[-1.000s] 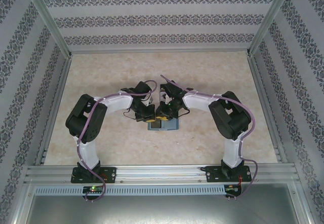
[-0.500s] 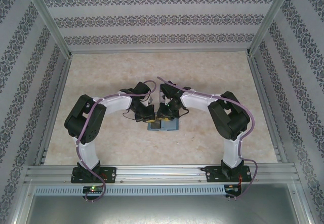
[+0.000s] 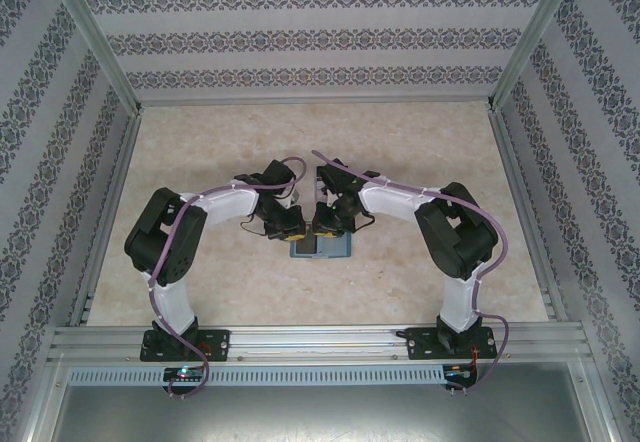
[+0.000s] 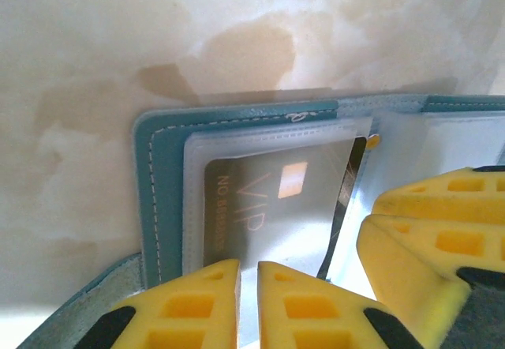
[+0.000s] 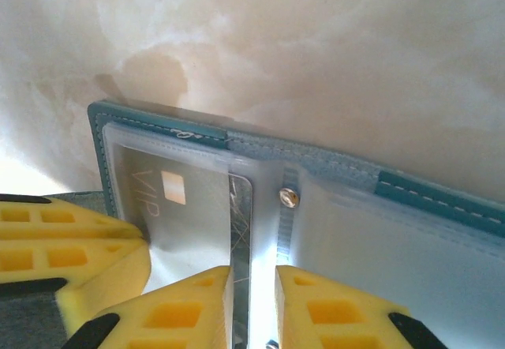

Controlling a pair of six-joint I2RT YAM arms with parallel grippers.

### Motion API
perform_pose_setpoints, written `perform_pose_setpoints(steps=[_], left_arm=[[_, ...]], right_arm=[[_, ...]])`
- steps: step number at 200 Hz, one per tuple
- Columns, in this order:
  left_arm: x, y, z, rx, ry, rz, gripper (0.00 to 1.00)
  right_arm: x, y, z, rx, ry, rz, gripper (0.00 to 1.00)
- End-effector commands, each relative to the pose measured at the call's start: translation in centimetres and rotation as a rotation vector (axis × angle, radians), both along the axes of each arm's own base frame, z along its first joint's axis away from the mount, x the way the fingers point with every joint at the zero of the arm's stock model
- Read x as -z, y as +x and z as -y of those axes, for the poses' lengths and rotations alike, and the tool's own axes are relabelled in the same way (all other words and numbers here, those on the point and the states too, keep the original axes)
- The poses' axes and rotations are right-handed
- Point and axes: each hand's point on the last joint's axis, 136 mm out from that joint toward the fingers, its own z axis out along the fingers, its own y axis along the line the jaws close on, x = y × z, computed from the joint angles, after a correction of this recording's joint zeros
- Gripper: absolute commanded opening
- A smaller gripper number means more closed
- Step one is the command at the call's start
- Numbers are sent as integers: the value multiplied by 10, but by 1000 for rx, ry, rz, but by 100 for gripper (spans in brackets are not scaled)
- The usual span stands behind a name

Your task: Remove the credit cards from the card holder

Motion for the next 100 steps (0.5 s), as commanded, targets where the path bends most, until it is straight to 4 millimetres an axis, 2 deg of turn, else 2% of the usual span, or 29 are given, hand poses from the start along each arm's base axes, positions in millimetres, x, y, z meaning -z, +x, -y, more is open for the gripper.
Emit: perform_pose_setpoints(steps=[1, 51, 100], left_arm=[[-8, 3, -10, -28, 30, 5, 13], [2, 1, -22, -27, 78, -8, 10], [13, -6, -28, -16, 106, -38, 6]], right_arm=[[2, -8, 3, 6, -3, -26, 21], [15, -9, -1, -4, -16, -51, 24], [24, -13, 5, -20, -103, -57, 24]])
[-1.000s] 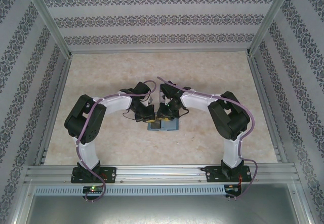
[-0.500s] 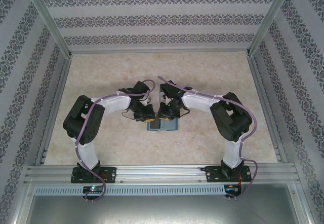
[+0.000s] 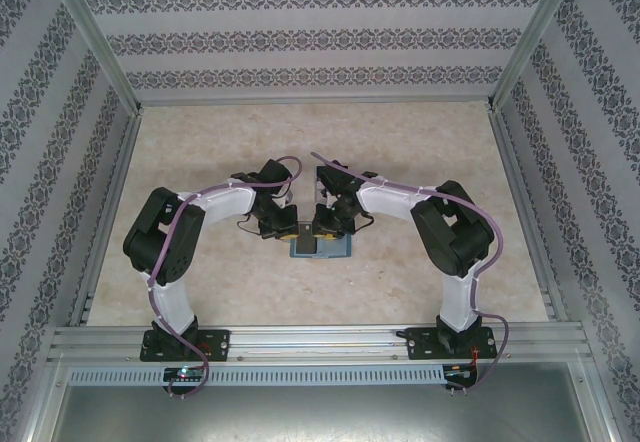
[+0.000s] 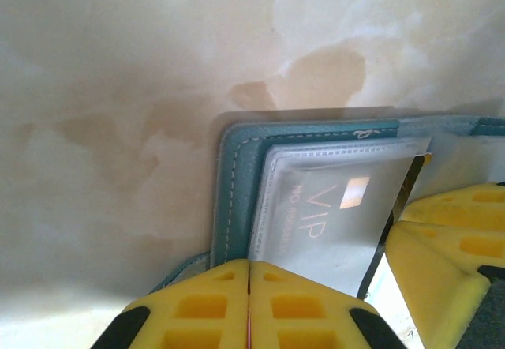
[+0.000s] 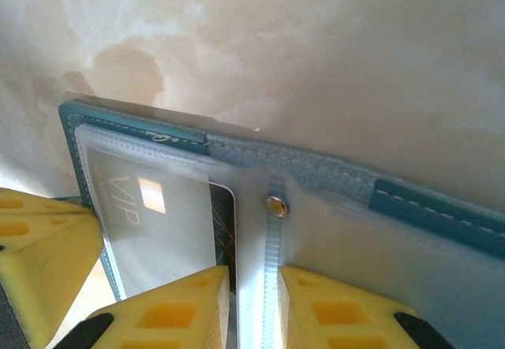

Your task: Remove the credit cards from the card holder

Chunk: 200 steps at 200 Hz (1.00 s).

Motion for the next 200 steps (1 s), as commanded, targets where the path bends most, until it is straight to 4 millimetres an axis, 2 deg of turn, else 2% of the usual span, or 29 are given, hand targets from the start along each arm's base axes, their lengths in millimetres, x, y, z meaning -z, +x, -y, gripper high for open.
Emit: perform_pose_setpoints(steps=[1, 70, 107, 159, 200], left_arm=[[7, -7, -11, 10, 42, -29, 6], [10, -10, -12, 10, 40, -35, 5], [10, -11, -13, 14, 41, -35, 5], [8, -11, -14, 8, 40, -37, 5], [5, -9, -12, 10, 37, -34, 5]], right_arm=[[16, -10, 7, -13, -88, -32, 24], [26, -16, 23, -51, -252, -30, 27], [27, -17, 30, -58, -303, -27, 23], [10, -3, 33, -22, -281, 28, 18], [-3, 4, 21, 13, -163, 57, 15]])
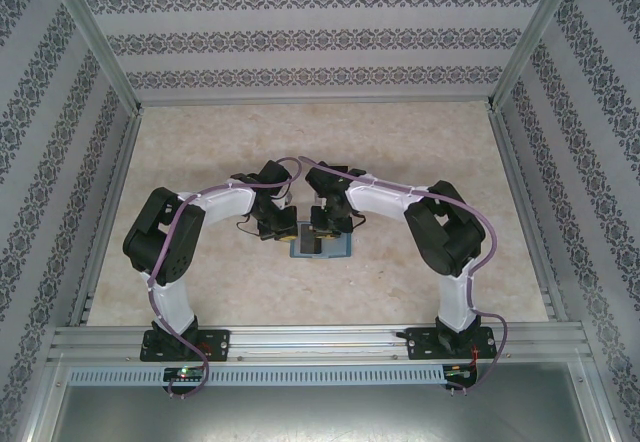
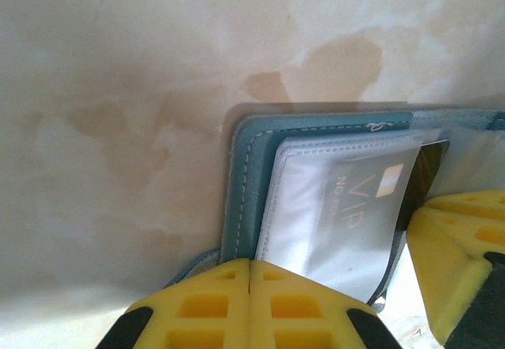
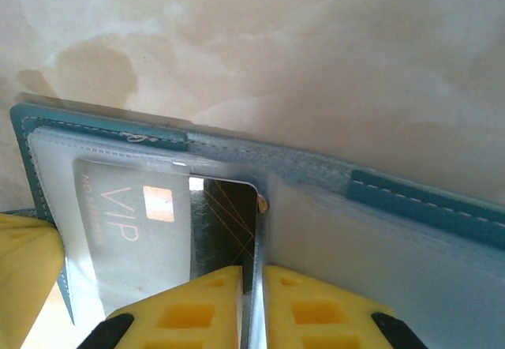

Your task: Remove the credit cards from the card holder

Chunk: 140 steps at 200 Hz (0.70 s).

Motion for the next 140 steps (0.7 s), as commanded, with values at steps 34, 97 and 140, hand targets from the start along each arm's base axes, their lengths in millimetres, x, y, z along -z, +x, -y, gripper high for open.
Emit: perform_pose_setpoints(steps=[34, 97, 140], left_arm=[[-14, 0, -6, 7, 13, 5, 5], [-40, 9, 15, 11, -61, 46, 5], [-29, 5, 31, 25, -83, 23, 4]], right_arm=[[-17, 6, 7, 64, 78, 34, 17], [-30, 11, 0, 107, 244, 30, 18], [-27, 13, -9, 101, 321, 2, 19]])
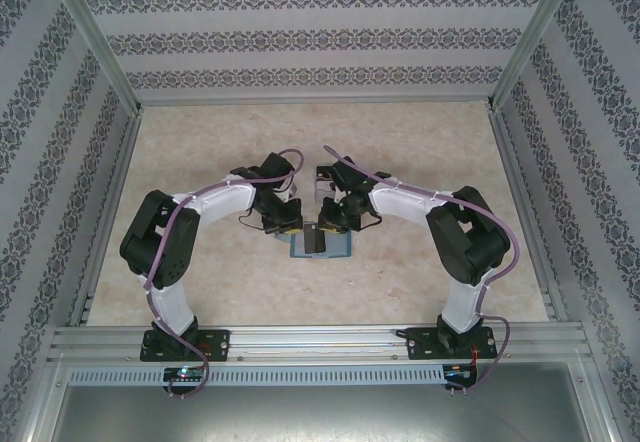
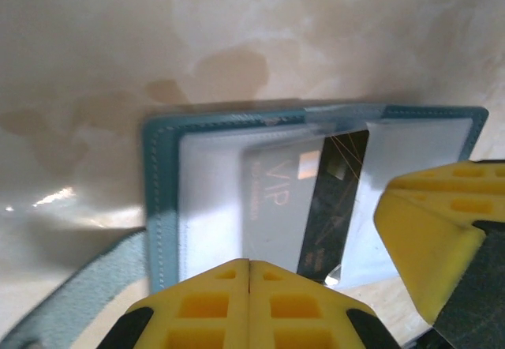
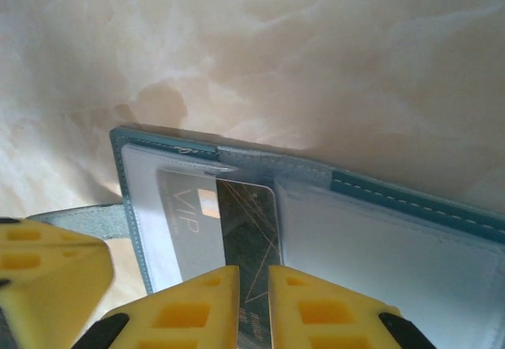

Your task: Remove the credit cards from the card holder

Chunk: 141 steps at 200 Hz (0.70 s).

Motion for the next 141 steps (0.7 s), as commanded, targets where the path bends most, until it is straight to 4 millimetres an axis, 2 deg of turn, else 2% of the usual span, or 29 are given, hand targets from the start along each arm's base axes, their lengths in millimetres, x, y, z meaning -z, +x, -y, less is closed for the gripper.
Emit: perform_pose_setpoints(steps=[1, 81, 141], left_arm=[[0, -1, 13, 8, -27, -7, 4], [30, -11, 12, 21, -14, -71, 4], [46, -18, -8, 38, 100, -80, 3]], right_arm=[[-4, 3, -10, -2, 79, -9, 19], [15, 2, 0, -21, 35, -29, 21], [26, -1, 7, -36, 8, -47, 24]])
